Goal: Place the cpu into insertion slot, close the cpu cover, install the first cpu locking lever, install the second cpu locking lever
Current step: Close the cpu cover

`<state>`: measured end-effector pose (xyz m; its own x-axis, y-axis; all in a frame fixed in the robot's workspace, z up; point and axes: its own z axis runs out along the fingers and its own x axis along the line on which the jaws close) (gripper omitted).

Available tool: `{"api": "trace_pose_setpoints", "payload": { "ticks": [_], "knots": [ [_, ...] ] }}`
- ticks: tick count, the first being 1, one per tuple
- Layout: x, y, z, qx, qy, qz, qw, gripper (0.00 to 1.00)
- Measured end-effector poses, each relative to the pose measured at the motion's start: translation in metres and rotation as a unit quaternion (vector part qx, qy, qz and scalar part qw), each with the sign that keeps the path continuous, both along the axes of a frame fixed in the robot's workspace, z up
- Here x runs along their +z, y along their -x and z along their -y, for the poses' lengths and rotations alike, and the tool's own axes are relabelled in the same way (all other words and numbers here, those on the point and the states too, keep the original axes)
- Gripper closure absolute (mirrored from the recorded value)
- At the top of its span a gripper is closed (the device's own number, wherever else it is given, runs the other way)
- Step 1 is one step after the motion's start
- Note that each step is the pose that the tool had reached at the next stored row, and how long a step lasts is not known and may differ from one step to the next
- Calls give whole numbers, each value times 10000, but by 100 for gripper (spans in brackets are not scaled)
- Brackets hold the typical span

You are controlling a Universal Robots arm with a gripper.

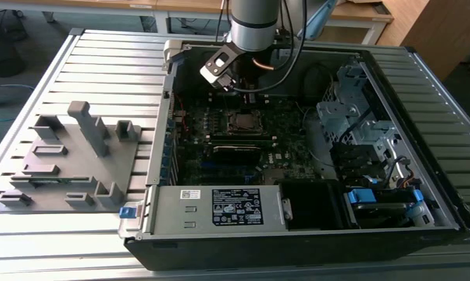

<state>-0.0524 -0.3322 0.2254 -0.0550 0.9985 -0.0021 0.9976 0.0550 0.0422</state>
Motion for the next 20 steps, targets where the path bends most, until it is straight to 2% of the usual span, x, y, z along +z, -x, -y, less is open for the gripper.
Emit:
{"api": "trace_pose_setpoints", "payload": {
  "ticks": [3,12,20],
  "knots": [
    [0,0,0,19,0,0,10000,90],
    [-1,0,0,268,0,0,9996,90],
    [-1,0,0,349,0,0,9994,90]
  ]
}}
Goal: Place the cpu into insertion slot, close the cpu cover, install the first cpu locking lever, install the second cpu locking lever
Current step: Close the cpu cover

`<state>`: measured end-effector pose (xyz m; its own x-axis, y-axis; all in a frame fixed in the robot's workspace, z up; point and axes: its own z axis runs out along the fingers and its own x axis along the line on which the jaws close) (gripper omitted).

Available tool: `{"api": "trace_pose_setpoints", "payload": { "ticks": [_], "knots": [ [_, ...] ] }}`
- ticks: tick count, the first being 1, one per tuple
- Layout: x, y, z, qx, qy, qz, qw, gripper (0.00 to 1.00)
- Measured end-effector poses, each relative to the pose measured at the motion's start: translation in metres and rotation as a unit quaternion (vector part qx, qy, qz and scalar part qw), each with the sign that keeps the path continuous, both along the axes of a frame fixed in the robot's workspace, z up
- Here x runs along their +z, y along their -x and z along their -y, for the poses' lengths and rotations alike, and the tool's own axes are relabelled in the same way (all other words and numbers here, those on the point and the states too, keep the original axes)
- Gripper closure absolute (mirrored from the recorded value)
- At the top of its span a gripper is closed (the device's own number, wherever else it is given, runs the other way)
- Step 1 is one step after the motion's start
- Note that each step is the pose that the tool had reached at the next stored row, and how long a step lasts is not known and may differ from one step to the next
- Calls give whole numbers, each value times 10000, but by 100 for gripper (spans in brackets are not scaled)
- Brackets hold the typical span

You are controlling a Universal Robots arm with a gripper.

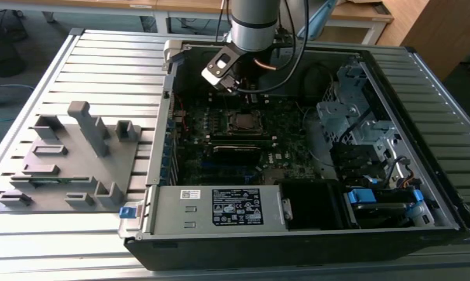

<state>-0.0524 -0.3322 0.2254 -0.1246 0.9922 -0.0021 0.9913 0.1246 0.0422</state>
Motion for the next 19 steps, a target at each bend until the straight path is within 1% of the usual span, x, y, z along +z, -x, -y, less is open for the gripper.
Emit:
{"api": "trace_pose_setpoints", "payload": {
  "ticks": [9,19],
  "knots": [
    [0,0,0,67,0,0,10000,90],
    [0,0,0,69,0,0,10000,90]
  ]
}}
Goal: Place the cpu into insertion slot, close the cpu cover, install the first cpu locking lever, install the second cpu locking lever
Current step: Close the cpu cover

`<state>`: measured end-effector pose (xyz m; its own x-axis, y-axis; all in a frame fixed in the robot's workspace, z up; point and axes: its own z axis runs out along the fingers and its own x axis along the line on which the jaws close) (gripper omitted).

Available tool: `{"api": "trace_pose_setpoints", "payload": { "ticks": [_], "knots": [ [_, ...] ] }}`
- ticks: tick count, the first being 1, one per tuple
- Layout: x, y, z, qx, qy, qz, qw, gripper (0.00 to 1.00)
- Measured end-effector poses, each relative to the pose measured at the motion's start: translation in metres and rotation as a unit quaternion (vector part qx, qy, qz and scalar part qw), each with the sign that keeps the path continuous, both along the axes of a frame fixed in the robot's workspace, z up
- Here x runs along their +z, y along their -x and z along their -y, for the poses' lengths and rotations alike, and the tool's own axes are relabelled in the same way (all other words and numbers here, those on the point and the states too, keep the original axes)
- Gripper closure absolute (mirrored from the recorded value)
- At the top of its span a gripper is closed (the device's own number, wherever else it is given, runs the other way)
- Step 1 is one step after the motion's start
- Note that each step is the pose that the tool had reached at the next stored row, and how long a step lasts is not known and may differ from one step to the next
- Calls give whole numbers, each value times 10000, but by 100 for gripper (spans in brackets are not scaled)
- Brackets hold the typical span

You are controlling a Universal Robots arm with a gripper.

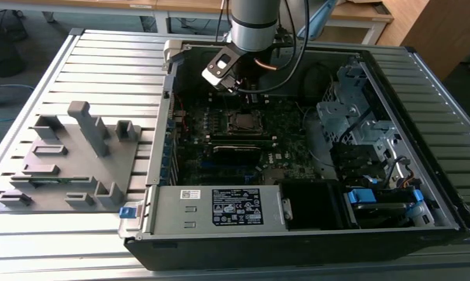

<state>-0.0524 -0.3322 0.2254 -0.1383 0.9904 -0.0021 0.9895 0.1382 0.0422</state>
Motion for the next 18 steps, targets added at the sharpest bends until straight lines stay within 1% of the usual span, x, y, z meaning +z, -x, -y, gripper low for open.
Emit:
{"api": "trace_pose_setpoints", "payload": {
  "ticks": [6,18],
  "knots": [
    [0,0,0,73,0,0,10000,90],
    [0,0,0,81,0,0,10000,90]
  ]
}}
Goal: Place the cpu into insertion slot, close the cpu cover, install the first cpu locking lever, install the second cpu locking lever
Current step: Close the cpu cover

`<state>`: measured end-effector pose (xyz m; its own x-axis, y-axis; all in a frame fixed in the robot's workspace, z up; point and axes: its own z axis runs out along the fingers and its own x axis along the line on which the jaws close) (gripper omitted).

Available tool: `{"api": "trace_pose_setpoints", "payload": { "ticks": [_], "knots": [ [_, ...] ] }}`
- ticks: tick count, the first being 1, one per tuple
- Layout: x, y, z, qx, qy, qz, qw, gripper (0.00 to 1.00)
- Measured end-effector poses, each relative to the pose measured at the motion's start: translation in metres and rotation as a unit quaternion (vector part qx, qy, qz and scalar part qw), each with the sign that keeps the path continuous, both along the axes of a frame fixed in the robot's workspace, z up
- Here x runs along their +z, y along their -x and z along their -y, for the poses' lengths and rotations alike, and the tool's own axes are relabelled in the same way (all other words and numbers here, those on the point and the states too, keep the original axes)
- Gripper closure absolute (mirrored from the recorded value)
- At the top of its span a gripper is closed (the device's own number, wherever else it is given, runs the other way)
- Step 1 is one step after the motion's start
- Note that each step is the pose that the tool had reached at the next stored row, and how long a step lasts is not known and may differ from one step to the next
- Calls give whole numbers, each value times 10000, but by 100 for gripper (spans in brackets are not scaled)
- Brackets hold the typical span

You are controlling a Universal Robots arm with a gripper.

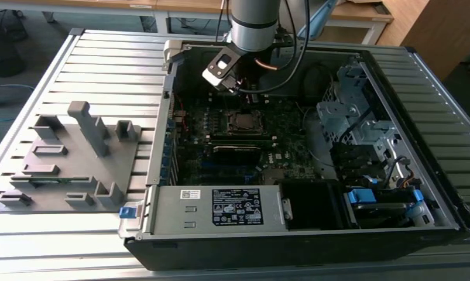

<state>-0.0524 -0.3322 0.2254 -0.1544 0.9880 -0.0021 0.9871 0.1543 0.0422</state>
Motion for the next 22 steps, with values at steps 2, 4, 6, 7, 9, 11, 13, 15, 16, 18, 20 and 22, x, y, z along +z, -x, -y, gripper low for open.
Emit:
{"api": "trace_pose_setpoints", "payload": {
  "ticks": [2,4,6,7,9,11,13,15,16,18,20,22],
  "knots": [
    [0,0,0,7,0,0,10000,90],
    [0,0,0,51,0,0,10000,90],
    [0,0,0,122,0,0,9999,90],
    [0,0,0,156,0,0,9999,90],
    [0,0,0,227,0,0,9997,90],
    [0,0,0,287,0,0,9996,90],
    [0,0,0,339,0,0,9994,90],
    [0,0,0,385,0,0,9993,90],
    [0,0,0,408,0,0,9992,90],
    [0,0,0,446,0,0,9990,90],
    [0,0,0,475,0,0,9989,90],
    [0,0,0,519,0,0,9987,90]
  ]
}}
